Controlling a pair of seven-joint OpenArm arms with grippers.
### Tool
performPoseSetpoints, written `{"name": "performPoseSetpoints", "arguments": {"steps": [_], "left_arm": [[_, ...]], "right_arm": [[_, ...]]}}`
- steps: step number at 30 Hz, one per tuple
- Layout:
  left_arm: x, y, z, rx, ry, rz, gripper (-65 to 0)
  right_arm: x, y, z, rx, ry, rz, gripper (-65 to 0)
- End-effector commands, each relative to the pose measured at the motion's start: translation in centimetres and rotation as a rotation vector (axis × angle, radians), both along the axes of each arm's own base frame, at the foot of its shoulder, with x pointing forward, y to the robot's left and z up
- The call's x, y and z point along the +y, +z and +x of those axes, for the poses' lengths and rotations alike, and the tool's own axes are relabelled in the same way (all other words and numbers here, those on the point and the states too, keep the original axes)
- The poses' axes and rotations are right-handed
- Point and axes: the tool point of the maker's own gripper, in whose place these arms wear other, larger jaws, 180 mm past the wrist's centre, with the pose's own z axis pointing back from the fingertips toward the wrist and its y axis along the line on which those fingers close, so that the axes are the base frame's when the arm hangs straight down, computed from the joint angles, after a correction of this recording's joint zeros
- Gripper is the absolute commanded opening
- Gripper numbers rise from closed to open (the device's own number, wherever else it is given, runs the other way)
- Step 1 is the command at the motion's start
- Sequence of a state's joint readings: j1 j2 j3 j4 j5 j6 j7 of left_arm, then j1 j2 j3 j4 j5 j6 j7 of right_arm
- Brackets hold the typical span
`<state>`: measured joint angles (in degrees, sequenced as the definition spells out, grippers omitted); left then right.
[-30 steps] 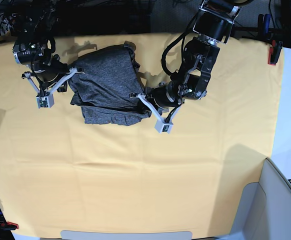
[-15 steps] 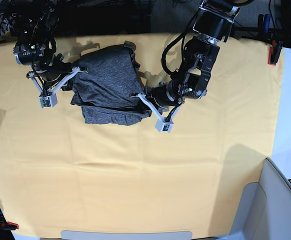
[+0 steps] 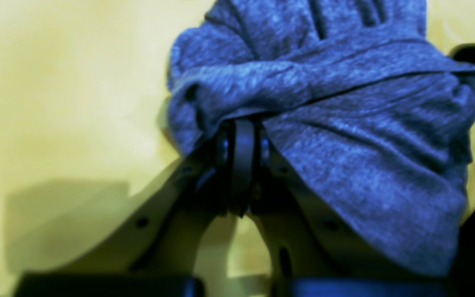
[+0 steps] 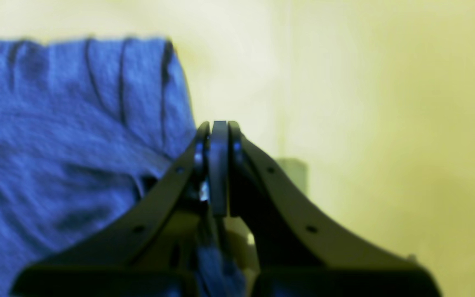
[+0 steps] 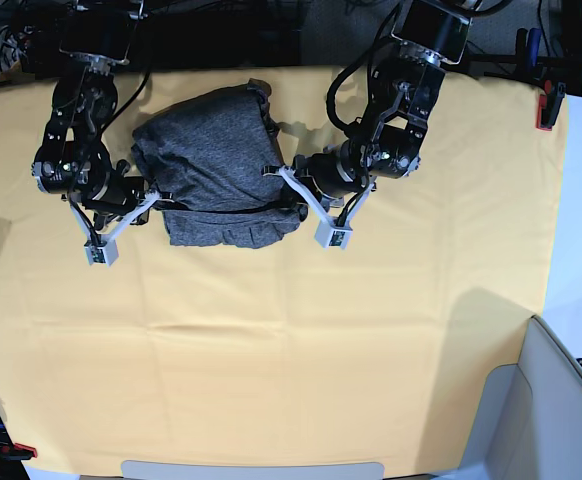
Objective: Fold the T-shirt properly
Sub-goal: 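Grasp the bundle's sides with both grippers and squeeze it into a square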
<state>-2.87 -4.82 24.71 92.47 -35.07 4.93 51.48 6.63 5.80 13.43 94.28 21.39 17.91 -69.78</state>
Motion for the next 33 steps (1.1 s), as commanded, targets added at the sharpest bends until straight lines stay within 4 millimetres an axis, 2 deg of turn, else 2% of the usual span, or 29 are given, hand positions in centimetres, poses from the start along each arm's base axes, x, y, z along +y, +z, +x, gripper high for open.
{"name": "performPoseSetpoints", "arguments": {"steps": [1, 7, 10, 14, 17, 19, 21, 25, 27, 30, 33], "left_arm": [[-0.7, 2.9, 1.2, -0.087, -0.007, -0.037, -64.8], [-1.3, 6.6, 1.2, -0.185, -0.018, -0.081, -64.7], [-1.5, 7.9, 1.1, -0.217, -0.024, -0.095, -64.7], [-1.4, 9.1, 0.4, -0.248, -0.021, -0.110, -64.7], [-1.1, 9.9, -0.2, -0.270, -0.024, -0.112, -64.7], [-0.4, 9.8, -0.5, -0.279, -0.026, -0.094, -64.7], [-0.3, 9.6, -0.7, -0.273, -0.026, -0.091, -64.7], [-0.1, 9.1, -1.0, -0.257, -0.026, -0.082, -64.7], [0.5, 8.4, -1.5, -0.241, -0.031, -0.061, -64.7], [0.5, 8.0, -1.9, -0.230, -0.037, -0.059, -64.7], [0.2, 7.5, -2.7, -0.207, -0.039, -0.064, -64.6]], "right_arm": [[0.2, 2.0, 2.0, -0.090, 0.007, 0.005, -65.0], [1.7, 3.8, 5.6, -0.197, 0.031, 0.027, -65.0], [1.6, 4.0, 6.6, -0.221, 0.014, 0.041, -65.0], [1.4, 5.4, 7.0, -0.293, 0.005, 0.045, -65.0], [1.4, 8.6, 5.3, -0.366, 0.039, 0.002, -65.0], [1.9, 11.1, 3.1, -0.414, 0.087, -0.037, -65.0], [2.6, 12.0, 1.2, -0.411, 0.124, -0.040, -65.0], [1.8, 8.7, -1.9, -0.252, 0.165, -0.060, -65.0], [2.5, 7.1, -3.7, -0.177, 0.192, -0.032, -65.0], [3.3, 6.3, -5.0, -0.135, 0.217, 0.018, -65.0], [2.9, 5.7, -5.4, -0.105, 0.225, 0.012, -65.0]]}}
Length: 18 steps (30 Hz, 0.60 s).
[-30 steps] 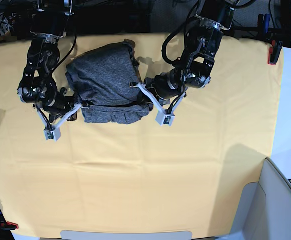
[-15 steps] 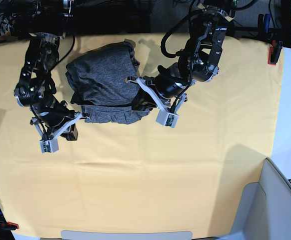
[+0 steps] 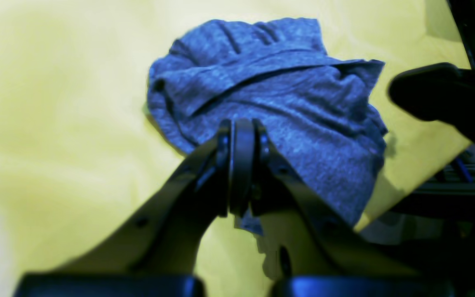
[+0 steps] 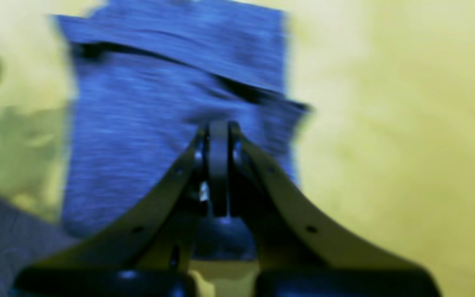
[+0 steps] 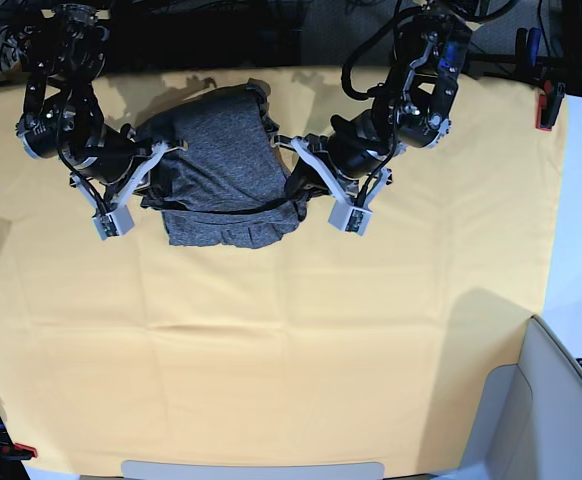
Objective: Fold the T-shirt properly
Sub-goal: 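Grasp the bundle's sides with both grippers and squeeze it into a square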
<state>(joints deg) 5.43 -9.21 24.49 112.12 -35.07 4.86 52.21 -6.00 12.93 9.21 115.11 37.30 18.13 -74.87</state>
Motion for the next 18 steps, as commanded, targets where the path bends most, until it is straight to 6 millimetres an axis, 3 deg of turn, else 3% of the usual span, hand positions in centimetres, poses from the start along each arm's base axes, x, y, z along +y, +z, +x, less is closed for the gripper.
{"name": "performPoseSetpoints", "arguments": {"steps": [1, 7, 10, 14, 18], "left_arm": [[-0.5, 1.1, 0.2, -0.035, -0.002, -0.032, -64.6], [-0.7, 0.4, -0.9, -0.006, -0.005, -0.038, -64.6], [-0.9, 0.1, -1.5, 0.011, -0.010, -0.043, -64.6], [-3.7, -0.2, -3.9, 0.048, -0.103, -0.079, -64.6], [-6.4, -0.1, -6.0, 0.073, -0.187, -0.108, -64.6]], "right_arm": [[-1.1, 0.3, 0.6, -0.016, -0.013, -0.030, -65.0], [-1.3, -4.5, 2.9, 0.134, -0.025, 0.012, -65.0], [-0.7, -5.6, 4.3, 0.149, -0.021, 0.035, -65.0], [0.8, -5.8, 5.5, 0.143, 0.022, 0.036, -65.0], [2.1, -5.8, 5.4, 0.146, 0.057, 0.040, -65.0]]}}
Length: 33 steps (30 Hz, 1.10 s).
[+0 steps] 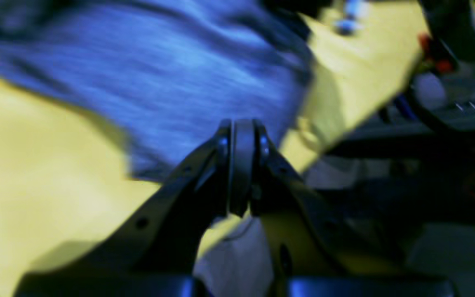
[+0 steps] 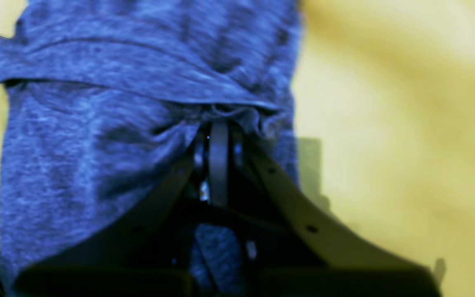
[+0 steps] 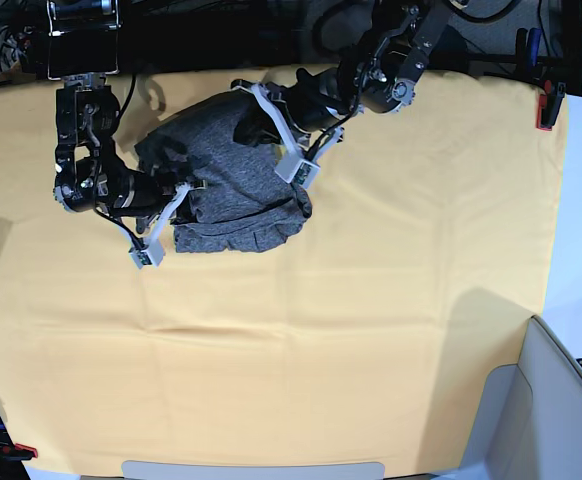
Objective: Fold the T-shirt properly
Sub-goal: 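Grasp the bundle's sides with both grippers and squeeze it into a square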
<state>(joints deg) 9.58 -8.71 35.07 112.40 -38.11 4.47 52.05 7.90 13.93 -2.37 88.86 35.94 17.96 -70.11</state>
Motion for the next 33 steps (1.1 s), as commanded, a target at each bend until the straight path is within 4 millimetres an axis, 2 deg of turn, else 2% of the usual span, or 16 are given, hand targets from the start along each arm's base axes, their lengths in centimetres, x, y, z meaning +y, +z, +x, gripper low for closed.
{"name": "performPoseSetpoints", "arguments": {"steps": [1, 6, 8, 12, 15, 18, 26, 28, 33], "left_arm": [[-0.7, 1.1, 0.2, -0.037, -0.009, -0.025, -64.6], [-1.2, 1.5, 0.7, -0.049, -0.017, -0.034, -64.6], [-1.1, 0.3, 0.9, -0.024, -0.017, -0.012, -64.6], [-0.2, -3.7, 1.0, 0.060, -0.012, 0.061, -64.6], [0.1, -5.1, 0.8, 0.096, -0.010, 0.085, -64.6], [0.1, -5.2, 0.5, 0.101, -0.012, 0.085, -64.6], [0.0, -5.5, 0.0, 0.116, -0.014, 0.083, -64.6], [0.0, -5.7, -0.3, 0.122, -0.015, 0.084, -64.6], [0.1, -5.7, -0.4, 0.124, -0.015, 0.085, -64.6]], "right_arm": [[0.3, 0.8, 0.6, -0.027, 0.011, 0.009, -65.0], [0.6, 0.4, 0.3, -0.016, 0.020, 0.005, -65.0], [0.5, 0.5, 0.3, -0.018, 0.021, 0.004, -65.0], [0.6, 0.6, 0.5, -0.023, 0.020, 0.006, -65.0], [0.4, 0.9, 0.8, -0.032, 0.013, 0.006, -65.0], [0.3, 1.8, 1.8, -0.059, 0.008, 0.007, -65.0], [0.0, 5.7, 6.1, -0.163, -0.001, 0.003, -65.0], [-0.3, 5.8, 7.0, -0.161, -0.010, 0.000, -65.0], [-3.1, 5.2, 9.3, -0.207, -0.071, -0.143, -65.0]]}}
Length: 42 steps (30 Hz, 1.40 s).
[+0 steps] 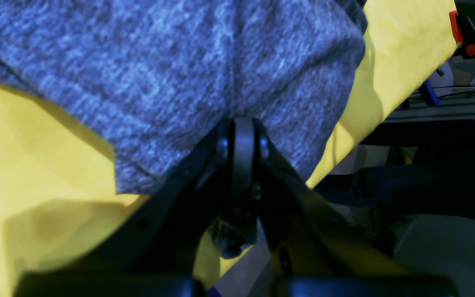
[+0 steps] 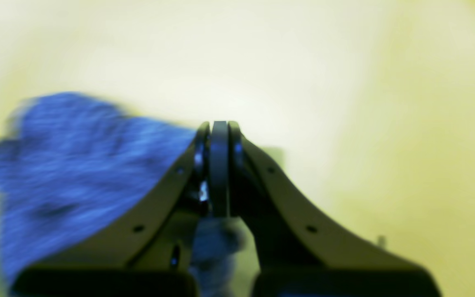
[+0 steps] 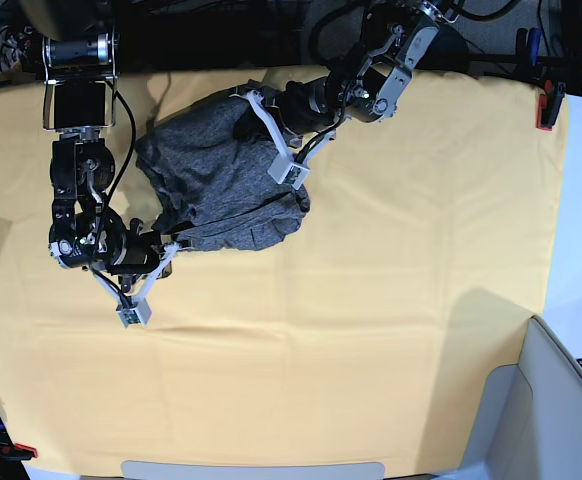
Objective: Fold the T-shirt properly
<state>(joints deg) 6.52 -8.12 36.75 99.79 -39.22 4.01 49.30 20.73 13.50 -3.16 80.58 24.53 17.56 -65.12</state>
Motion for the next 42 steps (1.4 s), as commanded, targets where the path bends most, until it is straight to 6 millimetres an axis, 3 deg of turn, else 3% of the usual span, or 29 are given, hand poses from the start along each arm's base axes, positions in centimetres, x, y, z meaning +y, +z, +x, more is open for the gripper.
{"name": "performPoseSetpoints", "arguments": {"steps": [1, 5, 7, 10, 12, 16, 18, 21, 25, 29, 32, 35, 38, 40, 42], "left_arm": [[0.2, -0.3, -0.5, 0.013, -0.016, 0.023, -64.6], [0.2, 2.5, 0.3, -0.064, -0.016, -0.006, -64.6], [0.7, 5.0, 1.0, -0.141, -0.021, -0.024, -64.6], [1.5, 9.2, 2.3, -0.271, -0.001, -0.061, -64.7], [2.4, 10.3, 3.2, -0.304, 0.032, -0.066, -64.8], [5.6, 11.0, 5.6, -0.367, 0.162, -0.056, -64.8], [8.4, 10.1, 5.8, -0.369, 0.248, -0.026, -64.8], [14.2, 9.6, 6.3, -0.409, 0.455, 0.017, -64.8], [22.2, 8.7, 4.0, -0.464, 0.704, 0.119, -64.8], [30.2, 8.3, -1.8, -0.507, 0.972, 0.273, -64.8], [33.8, 7.9, -5.1, -0.483, 1.020, 0.391, -64.8], [36.3, 7.5, -6.7, -0.443, 1.087, 0.482, -64.9], [37.0, 5.0, -9.5, -0.254, 1.065, 0.561, -64.9], [35.7, 3.0, -11.0, -0.109, 0.996, 0.554, -64.9], [33.5, 1.3, -12.2, 0.005, 0.922, 0.531, -65.0]], "right_arm": [[-0.3, 1.7, 1.7, -0.080, -0.008, -0.018, -65.0], [-1.7, 2.3, 2.7, -0.168, -0.029, -0.141, -65.0], [-1.6, 3.2, 2.5, -0.220, -0.023, -0.155, -65.0], [-2.7, 6.2, 1.9, -0.336, -0.071, -0.137, -65.0], [-3.8, 8.5, 1.2, -0.422, -0.130, -0.113, -65.0], [-8.9, 13.1, -3.1, -0.600, -0.336, -0.109, -65.0], [-10.8, 13.7, -5.5, -0.637, -0.405, -0.132, -65.0], [-14.6, 12.0, -9.8, -0.605, -0.500, -0.202, -65.0], [-19.2, 9.0, -16.2, -0.487, -0.604, -0.310, -65.0], [-22.3, 6.4, -23.6, -0.321, -0.681, -0.415, -65.0], [-23.2, 4.8, -28.8, -0.209, -0.746, -0.451, -65.0], [-23.4, 2.6, -32.8, -0.042, -0.777, -0.461, -65.0], [-23.4, 1.3, -34.8, 0.078, -0.767, -0.466, -65.0], [-22.7, 0.3, -36.1, 0.135, -0.729, -0.466, -65.0], [-21.7, -0.3, -35.1, 0.158, -0.618, -0.469, -65.0]]}}
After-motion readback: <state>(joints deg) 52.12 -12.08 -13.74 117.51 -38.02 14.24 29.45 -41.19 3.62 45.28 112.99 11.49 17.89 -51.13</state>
